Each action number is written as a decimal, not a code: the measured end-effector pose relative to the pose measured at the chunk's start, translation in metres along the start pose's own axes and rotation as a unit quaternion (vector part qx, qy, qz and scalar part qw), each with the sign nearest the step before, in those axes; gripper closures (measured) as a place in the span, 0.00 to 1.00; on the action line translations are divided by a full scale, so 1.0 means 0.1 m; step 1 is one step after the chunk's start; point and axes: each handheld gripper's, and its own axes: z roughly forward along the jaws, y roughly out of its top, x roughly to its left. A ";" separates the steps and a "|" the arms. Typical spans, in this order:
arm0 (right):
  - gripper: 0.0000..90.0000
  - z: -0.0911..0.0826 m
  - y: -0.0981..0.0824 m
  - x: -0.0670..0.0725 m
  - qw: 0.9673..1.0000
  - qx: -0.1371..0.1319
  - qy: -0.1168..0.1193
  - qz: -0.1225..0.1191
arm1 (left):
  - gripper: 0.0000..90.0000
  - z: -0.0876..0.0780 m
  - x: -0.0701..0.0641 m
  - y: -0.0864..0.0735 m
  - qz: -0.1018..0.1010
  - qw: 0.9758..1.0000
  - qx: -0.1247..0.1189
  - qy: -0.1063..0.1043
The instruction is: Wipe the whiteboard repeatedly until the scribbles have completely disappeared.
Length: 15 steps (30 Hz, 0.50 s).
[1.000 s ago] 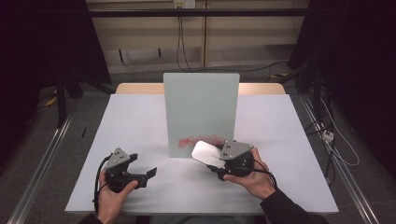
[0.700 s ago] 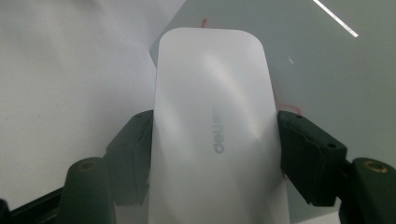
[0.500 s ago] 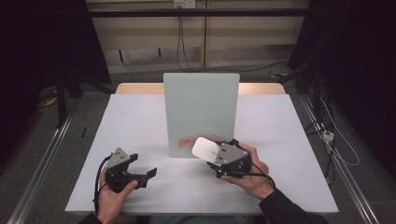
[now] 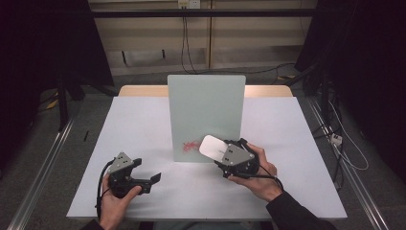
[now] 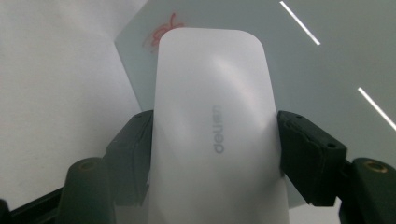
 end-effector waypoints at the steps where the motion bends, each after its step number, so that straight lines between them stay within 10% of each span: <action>1: 0.35 0.00 0.00 0.00 1.000 0.000 -0.005 -0.001 | 0.05 0.00 0.00 0.00 0.000 1.000 0.000 -0.001; 15: 0.35 0.13 -0.12 -0.02 0.999 0.029 -0.013 -0.009 | 0.05 0.00 0.00 0.00 -0.001 1.000 0.000 0.000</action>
